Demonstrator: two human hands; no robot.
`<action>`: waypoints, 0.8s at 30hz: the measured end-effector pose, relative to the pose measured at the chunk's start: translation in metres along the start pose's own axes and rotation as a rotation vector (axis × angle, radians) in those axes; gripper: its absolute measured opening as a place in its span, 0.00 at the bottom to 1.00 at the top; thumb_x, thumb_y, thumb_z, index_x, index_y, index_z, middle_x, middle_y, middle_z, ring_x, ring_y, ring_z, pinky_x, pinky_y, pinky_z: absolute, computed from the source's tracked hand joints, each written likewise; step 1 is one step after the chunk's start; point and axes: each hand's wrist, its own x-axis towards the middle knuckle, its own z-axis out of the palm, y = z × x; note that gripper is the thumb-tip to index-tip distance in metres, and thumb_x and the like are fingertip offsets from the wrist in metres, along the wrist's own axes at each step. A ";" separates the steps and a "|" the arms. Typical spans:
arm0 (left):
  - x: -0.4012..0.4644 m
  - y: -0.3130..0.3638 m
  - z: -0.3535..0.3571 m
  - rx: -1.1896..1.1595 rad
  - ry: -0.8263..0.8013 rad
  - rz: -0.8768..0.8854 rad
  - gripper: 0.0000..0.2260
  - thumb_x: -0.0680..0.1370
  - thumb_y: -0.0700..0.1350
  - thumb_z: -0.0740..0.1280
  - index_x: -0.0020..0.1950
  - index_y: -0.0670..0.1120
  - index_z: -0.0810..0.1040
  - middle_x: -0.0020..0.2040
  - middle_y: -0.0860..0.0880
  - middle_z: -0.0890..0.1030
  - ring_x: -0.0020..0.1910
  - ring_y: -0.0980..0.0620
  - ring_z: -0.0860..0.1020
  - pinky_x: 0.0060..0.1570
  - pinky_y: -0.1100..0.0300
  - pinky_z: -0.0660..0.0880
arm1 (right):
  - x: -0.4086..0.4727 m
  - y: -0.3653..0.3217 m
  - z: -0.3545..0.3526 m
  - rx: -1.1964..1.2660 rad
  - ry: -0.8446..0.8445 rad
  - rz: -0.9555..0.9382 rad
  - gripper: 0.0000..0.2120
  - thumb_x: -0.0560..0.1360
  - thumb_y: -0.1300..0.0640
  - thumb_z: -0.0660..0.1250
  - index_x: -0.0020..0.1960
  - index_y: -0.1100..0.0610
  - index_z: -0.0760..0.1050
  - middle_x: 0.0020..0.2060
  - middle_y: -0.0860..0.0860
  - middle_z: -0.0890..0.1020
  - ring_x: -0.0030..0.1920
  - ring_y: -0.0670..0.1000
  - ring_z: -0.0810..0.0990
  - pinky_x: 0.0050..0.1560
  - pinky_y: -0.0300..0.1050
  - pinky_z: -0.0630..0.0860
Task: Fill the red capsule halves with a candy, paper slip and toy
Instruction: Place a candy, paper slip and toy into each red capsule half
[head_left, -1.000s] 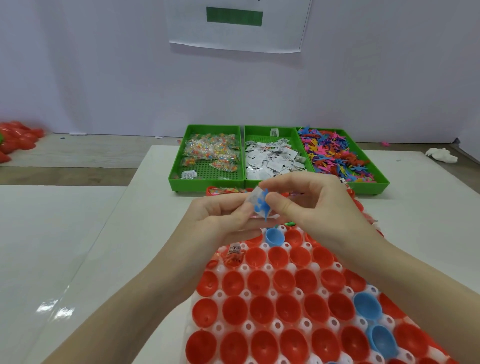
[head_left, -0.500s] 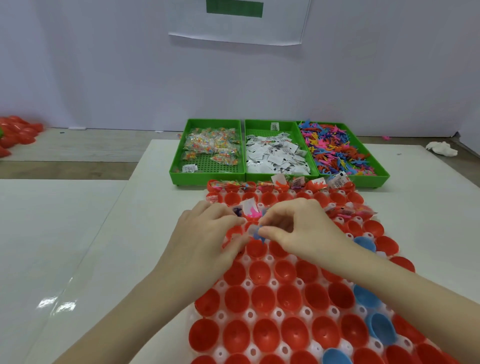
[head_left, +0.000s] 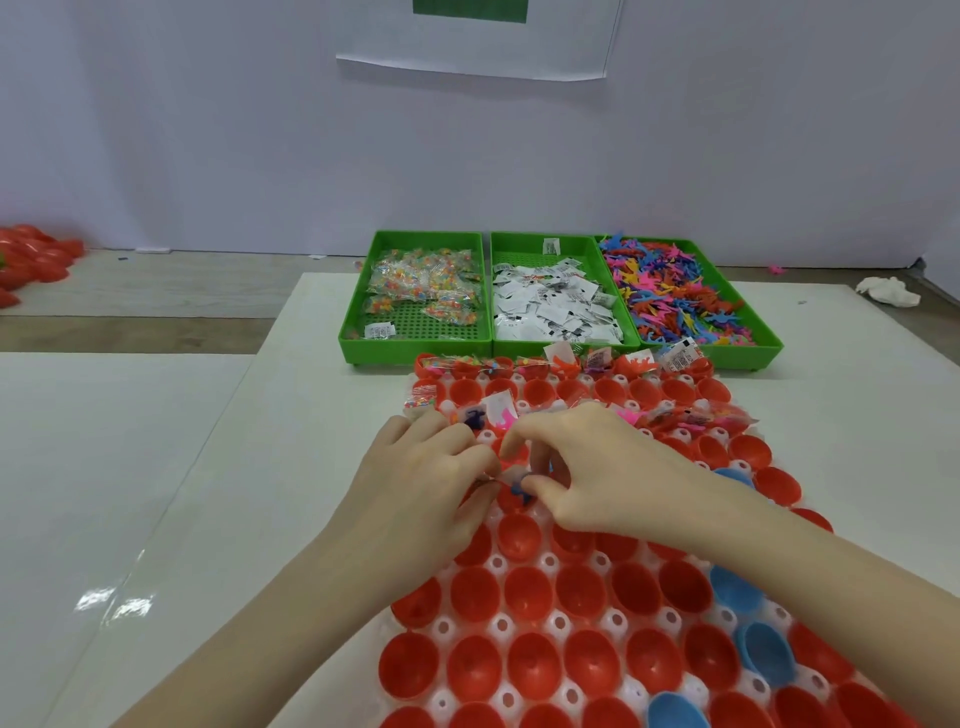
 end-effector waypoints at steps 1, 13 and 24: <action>0.000 -0.001 0.000 0.009 0.002 0.006 0.13 0.71 0.51 0.58 0.36 0.49 0.81 0.34 0.53 0.79 0.38 0.48 0.80 0.41 0.61 0.61 | 0.000 0.001 -0.001 -0.001 -0.001 -0.011 0.06 0.73 0.57 0.66 0.49 0.51 0.78 0.35 0.48 0.80 0.29 0.39 0.70 0.35 0.35 0.69; 0.004 -0.007 0.003 0.102 0.053 0.216 0.14 0.69 0.46 0.58 0.32 0.49 0.82 0.33 0.52 0.78 0.36 0.49 0.78 0.41 0.57 0.65 | 0.008 -0.014 0.002 -0.112 -0.052 0.038 0.06 0.69 0.61 0.67 0.41 0.54 0.82 0.30 0.50 0.73 0.32 0.48 0.70 0.29 0.38 0.65; 0.011 -0.010 -0.002 0.053 0.042 0.242 0.06 0.66 0.48 0.67 0.37 0.51 0.84 0.34 0.54 0.80 0.37 0.49 0.79 0.43 0.57 0.64 | 0.006 -0.002 -0.038 0.106 -0.067 0.123 0.15 0.61 0.46 0.77 0.45 0.46 0.80 0.33 0.41 0.82 0.36 0.37 0.76 0.41 0.43 0.77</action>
